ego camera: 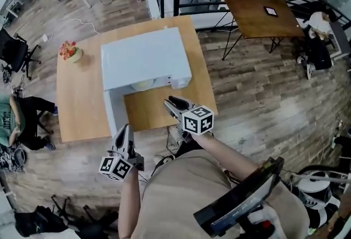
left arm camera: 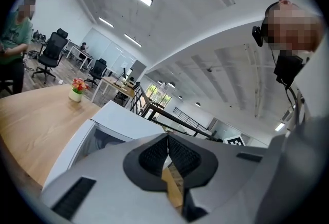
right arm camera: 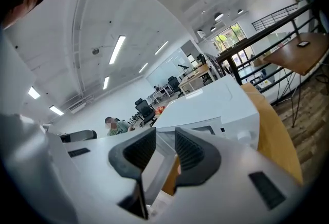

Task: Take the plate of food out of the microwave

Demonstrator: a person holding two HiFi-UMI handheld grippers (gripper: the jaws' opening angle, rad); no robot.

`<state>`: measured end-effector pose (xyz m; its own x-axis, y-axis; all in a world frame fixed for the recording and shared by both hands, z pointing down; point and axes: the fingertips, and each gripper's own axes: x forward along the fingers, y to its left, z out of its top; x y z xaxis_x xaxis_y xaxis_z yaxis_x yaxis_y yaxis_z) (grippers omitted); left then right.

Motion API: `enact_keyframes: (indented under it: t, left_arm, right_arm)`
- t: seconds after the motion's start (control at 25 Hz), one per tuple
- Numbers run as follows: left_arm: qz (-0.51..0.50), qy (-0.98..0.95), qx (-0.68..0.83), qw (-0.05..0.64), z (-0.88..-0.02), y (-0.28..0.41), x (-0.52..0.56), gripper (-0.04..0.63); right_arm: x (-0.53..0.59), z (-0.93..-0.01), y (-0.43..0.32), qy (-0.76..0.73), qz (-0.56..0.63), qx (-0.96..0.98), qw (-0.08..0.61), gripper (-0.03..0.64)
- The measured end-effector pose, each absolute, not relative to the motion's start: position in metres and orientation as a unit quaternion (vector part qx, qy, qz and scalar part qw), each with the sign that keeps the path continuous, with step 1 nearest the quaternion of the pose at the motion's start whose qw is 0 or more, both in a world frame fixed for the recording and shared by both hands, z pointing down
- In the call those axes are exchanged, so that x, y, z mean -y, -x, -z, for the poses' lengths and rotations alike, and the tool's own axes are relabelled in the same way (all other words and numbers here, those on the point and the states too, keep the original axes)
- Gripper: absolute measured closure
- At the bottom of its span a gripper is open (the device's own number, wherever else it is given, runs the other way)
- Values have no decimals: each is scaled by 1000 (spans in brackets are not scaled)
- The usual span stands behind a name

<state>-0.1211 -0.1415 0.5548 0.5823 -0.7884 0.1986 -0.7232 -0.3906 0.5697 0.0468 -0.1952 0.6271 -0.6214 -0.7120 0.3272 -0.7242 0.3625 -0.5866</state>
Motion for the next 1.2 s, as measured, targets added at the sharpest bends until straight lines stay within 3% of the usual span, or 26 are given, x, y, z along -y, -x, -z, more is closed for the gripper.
enact_keyframes:
  t: [0.76,1.2]
  left_arm:
    - [71,-767,551,321,-581,148,141,591]
    - [59,-785,530,315,-577,144,163,591]
  right_arm:
    - [241,-683,-3,-350,-409,840,67,517]
    - [267,-715,-4,-381,-483,787,43,517]
